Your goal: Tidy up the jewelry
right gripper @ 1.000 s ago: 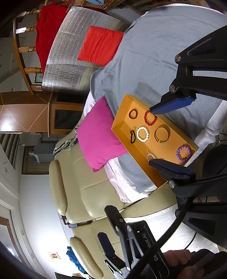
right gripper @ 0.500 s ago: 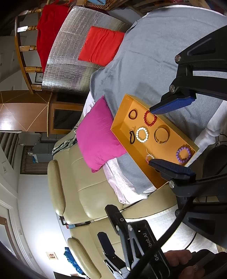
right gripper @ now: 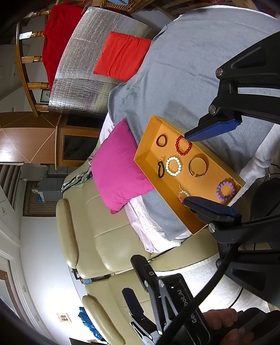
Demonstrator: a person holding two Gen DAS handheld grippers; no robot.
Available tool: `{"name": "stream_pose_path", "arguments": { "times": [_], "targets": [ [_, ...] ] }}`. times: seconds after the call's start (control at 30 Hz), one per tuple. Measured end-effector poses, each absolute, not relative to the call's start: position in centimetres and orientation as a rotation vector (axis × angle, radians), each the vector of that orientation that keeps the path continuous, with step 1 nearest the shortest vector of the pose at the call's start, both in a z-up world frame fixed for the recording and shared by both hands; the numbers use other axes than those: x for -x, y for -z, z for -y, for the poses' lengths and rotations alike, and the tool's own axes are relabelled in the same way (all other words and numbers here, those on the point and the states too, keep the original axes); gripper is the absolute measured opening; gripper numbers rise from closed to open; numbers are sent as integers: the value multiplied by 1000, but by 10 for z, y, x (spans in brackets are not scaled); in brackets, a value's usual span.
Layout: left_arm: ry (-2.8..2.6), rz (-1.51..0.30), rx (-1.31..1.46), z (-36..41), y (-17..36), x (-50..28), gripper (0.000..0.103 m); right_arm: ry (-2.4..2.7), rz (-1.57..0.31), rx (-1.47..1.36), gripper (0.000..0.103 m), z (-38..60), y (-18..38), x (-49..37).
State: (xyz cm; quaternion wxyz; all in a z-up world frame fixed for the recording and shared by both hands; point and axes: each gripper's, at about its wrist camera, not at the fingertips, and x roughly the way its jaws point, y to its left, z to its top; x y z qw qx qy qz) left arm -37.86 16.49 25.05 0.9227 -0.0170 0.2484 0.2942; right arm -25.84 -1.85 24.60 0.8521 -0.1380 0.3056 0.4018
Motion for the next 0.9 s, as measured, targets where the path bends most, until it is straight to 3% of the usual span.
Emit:
{"name": "stream_pose_path", "arguments": {
  "times": [0.7,0.9],
  "targets": [
    [-623,-512,53,-182,-242,374,85,-855,-656,326,57,-3,-236,246],
    [-554,-541,0,-157,-235,338,85,-829,-666,260,57,14,-229,217]
  ]
}}
